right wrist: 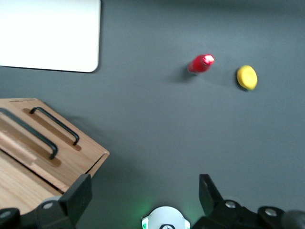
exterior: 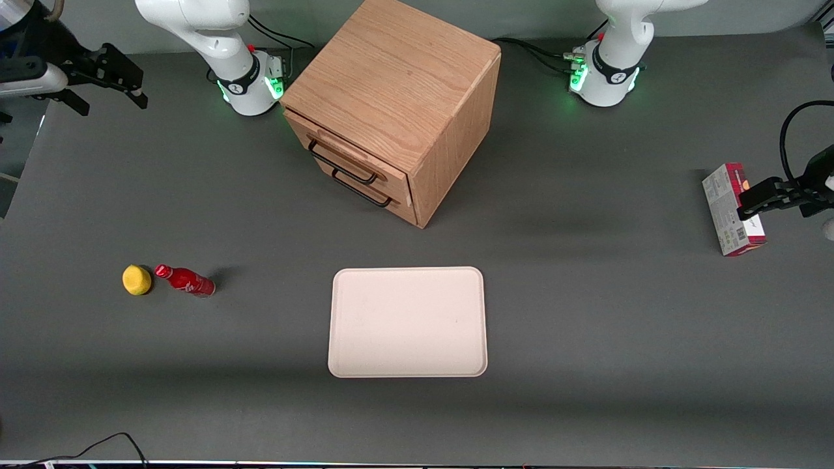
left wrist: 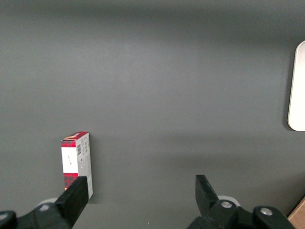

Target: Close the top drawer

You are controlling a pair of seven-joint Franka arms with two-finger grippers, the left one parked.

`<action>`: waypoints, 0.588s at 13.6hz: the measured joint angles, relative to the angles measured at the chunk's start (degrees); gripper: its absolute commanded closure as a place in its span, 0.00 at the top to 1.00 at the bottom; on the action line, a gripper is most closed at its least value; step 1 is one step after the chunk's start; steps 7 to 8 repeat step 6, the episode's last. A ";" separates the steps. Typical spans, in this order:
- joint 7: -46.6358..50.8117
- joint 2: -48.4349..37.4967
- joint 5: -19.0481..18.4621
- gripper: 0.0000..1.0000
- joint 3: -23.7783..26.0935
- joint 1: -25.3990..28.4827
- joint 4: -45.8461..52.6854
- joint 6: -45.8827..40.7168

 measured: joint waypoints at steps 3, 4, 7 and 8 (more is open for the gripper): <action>0.16 -0.26 -1.85 1.00 -1.39 -0.03 -0.91 0.52; 0.37 -0.20 -1.88 1.00 -1.45 -0.03 -0.76 0.52; 0.94 0.52 -2.08 1.00 -1.47 -0.03 0.21 0.49; 0.94 0.52 -2.08 1.00 -1.47 -0.03 0.21 0.49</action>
